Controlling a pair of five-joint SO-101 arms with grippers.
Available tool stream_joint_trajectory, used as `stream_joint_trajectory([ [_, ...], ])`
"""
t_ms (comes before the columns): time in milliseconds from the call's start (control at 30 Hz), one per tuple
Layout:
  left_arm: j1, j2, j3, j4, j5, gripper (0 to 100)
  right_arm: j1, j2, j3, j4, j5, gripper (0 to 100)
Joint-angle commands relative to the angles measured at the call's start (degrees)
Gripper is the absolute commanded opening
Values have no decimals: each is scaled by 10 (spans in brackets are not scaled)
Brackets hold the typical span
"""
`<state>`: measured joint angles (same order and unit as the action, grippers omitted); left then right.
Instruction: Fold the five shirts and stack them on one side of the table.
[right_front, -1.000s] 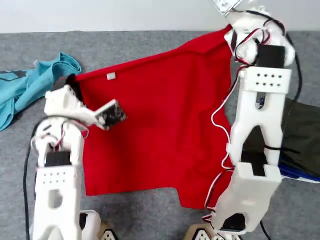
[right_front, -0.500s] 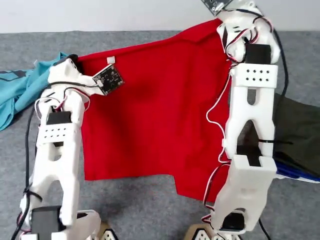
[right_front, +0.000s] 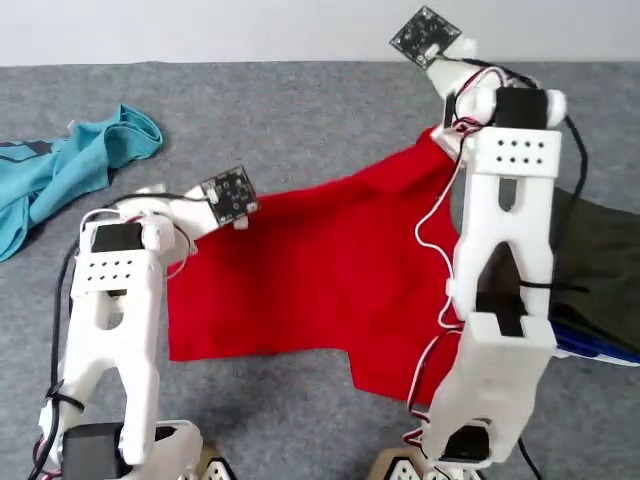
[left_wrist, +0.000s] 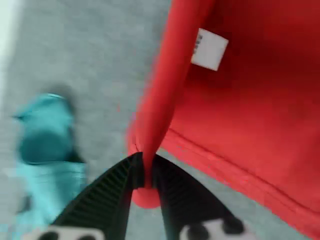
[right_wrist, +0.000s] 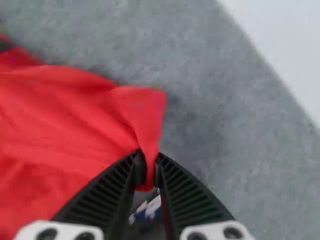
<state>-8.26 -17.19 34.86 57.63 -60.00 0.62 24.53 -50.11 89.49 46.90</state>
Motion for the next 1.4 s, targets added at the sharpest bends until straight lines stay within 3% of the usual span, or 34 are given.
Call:
stream_joint_trajectory([
  [0,-3,-25,-25,62,6,5,15,-69,-18,83,-5,10],
  [67,-3,-20,-22,83,6,5,18,-79,-14,133,-5,10],
  [233,1,-19,30,107,6,5,50,-123,50,134,-22,10],
  [867,-2,-19,86,162,3,5,67,-439,590,131,-31,10],
  [1367,-2,-19,116,163,3,5,68,-577,792,130,-30,10],
])
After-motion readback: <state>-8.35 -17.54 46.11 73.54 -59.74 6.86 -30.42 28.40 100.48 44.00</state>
